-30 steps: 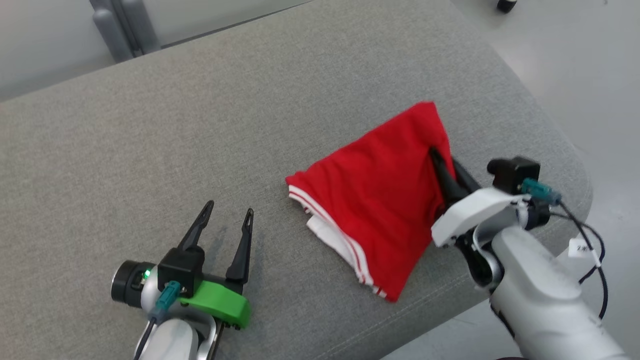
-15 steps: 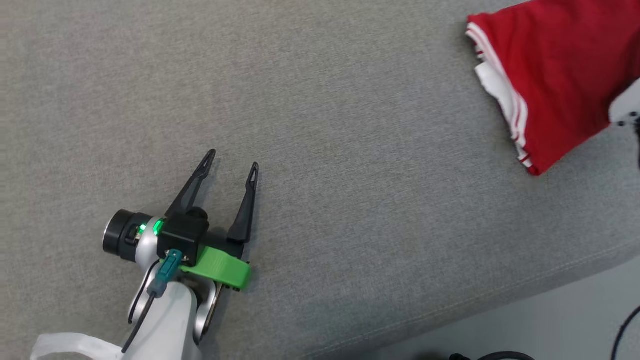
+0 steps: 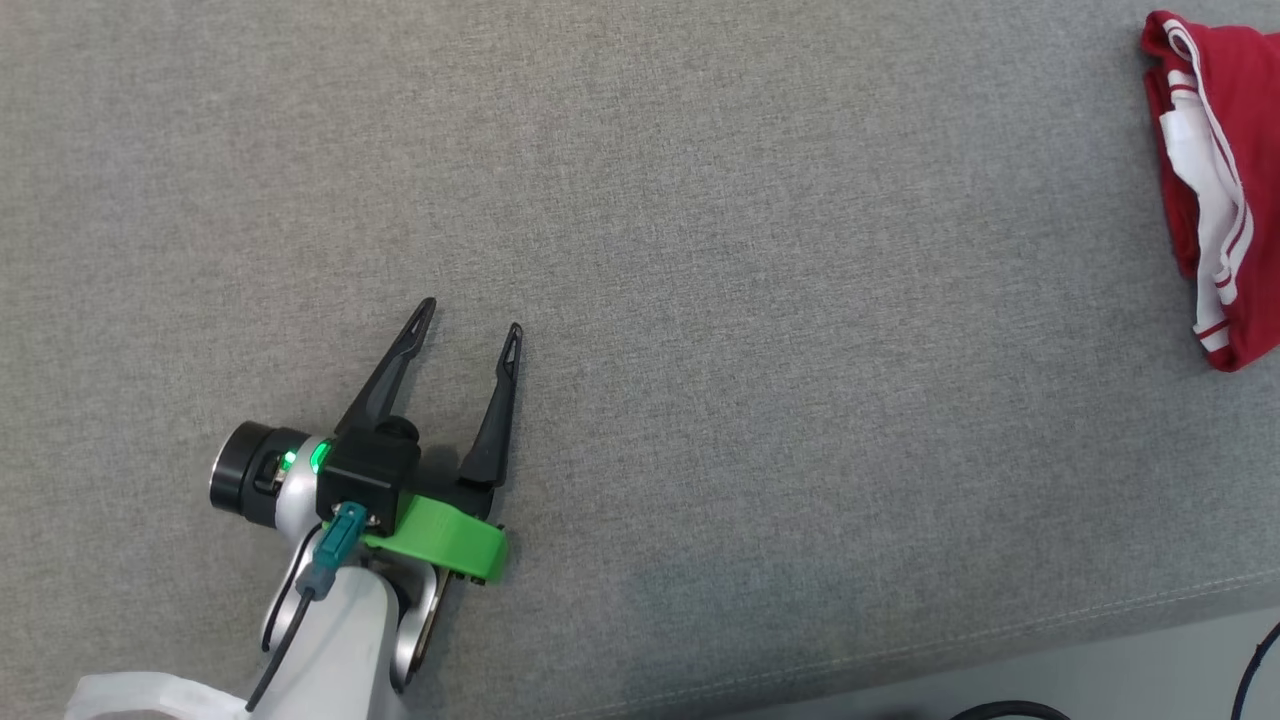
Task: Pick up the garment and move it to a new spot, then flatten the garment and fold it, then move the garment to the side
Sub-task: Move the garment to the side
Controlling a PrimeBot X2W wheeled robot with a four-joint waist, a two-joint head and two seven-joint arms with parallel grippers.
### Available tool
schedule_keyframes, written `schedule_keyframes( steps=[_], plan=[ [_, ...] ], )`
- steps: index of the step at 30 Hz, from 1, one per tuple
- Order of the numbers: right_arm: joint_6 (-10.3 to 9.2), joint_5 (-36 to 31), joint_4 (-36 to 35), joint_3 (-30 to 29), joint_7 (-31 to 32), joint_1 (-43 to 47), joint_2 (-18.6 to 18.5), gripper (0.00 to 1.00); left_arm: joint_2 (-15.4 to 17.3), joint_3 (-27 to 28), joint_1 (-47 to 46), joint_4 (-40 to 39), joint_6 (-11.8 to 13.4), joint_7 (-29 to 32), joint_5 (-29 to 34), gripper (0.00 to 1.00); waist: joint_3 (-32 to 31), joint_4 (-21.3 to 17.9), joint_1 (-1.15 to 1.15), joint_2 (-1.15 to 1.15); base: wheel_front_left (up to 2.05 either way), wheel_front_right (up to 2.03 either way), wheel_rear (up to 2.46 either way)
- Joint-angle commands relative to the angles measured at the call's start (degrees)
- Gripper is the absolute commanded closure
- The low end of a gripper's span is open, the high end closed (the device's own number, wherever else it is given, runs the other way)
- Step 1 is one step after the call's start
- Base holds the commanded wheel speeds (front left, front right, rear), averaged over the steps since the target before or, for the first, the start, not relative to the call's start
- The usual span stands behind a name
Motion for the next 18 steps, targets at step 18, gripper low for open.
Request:
schedule_keyframes(
  steps=[18],
  plan=[
    [-0.1, 7.4, -18.1, 17.0, -0.1, 21.5, 9.6, 0.0, -1.3, 5.6, 8.2, 5.5, 3.2, 0.0, -4.5, 0.0, -16.5, 2.8, -0.01, 0.0, 0.0, 0.0, 0.0]
  ],
)
